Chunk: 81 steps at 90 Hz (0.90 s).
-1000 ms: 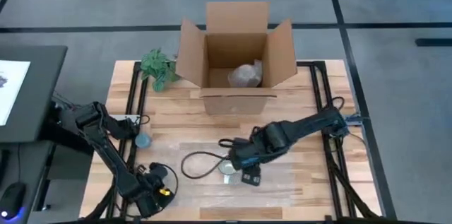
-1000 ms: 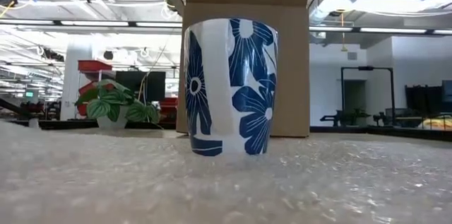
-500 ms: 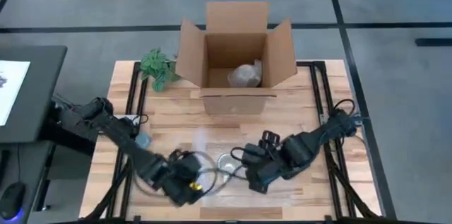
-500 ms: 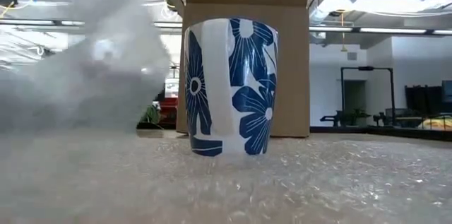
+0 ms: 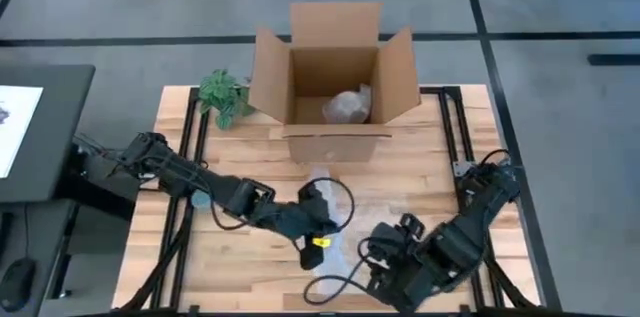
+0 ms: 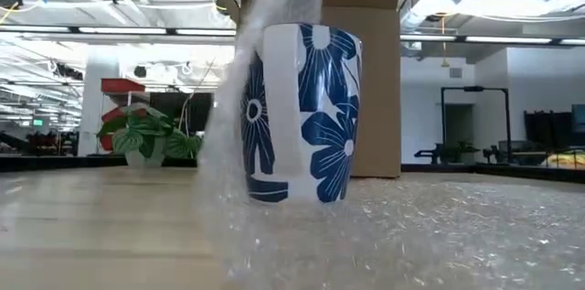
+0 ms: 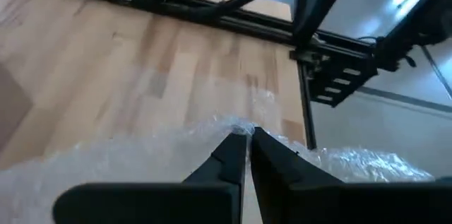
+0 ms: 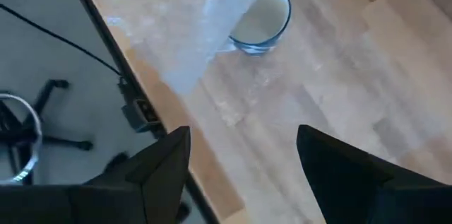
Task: Wrap mug
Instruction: Wrap the blue mug with bubble wrap
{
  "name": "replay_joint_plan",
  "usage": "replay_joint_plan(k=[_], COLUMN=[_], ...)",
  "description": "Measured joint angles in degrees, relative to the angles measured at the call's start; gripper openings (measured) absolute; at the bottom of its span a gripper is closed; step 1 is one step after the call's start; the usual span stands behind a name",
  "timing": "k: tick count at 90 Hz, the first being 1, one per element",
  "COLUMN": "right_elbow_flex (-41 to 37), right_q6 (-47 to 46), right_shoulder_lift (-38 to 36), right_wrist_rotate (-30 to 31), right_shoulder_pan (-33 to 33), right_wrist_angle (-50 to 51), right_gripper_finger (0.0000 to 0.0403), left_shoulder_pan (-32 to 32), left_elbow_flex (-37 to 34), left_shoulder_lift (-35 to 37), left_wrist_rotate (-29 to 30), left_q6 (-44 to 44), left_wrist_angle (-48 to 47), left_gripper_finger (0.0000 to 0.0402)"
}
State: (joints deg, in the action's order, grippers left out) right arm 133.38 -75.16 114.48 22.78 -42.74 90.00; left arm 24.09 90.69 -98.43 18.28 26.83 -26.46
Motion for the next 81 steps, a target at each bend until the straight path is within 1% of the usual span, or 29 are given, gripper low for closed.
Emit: replay_joint_plan(k=[15,22,28,41,54,64,75,81], right_elbow_flex=[0.0,0.0,0.0,0.0,0.0,0.0,0.0,0.0], right_q6=[-7.4,-12.3,-14.7,-16.3,-13.4,-13.0,-11.5,-10.2], right_shoulder_lift=[0.0,0.0,-0.1,-2.0,-6.4,-10.2,-12.6,-12.9], right_wrist_rotate=[2.6,4.2,5.0,5.6,3.8,4.7,6.0,5.5], right_shoulder_pan=[-2.7,-3.6,-4.2,-5.6,-6.6,-7.1,-7.1,-7.0], right_wrist_angle=[0.0,0.0,0.0,0.0,0.0,0.1,0.0,0.0], right_gripper_finger=[0.0248,0.0247,0.0242,0.0216,0.0186,0.0166,0.0151,0.0144], left_shoulder_pan=[-0.4,-0.3,-0.5,-0.6,-1.1,-1.6,-2.0,-2.3], left_elbow_flex=[0.0,0.0,-0.1,-0.1,-0.1,-0.1,-0.1,0.0], left_shoulder_lift=[-4.4,-7.0,-9.2,-12.3,-13.5,-13.4,-12.9,-12.3], left_wrist_rotate=[-3.3,-3.7,-3.6,-3.5,-3.0,-3.7,-6.7,-7.9], left_q6=[-2.6,-3.3,-3.7,-3.9,-3.6,-5.3,-5.9,-4.2], left_wrist_angle=[3.7,5.9,9.4,17.8,19.7,20.4,22.2,22.9], left_gripper_finger=[0.0000,0.0000,0.0000,0.0000,0.0004,0.0032,0.0083,0.0111])
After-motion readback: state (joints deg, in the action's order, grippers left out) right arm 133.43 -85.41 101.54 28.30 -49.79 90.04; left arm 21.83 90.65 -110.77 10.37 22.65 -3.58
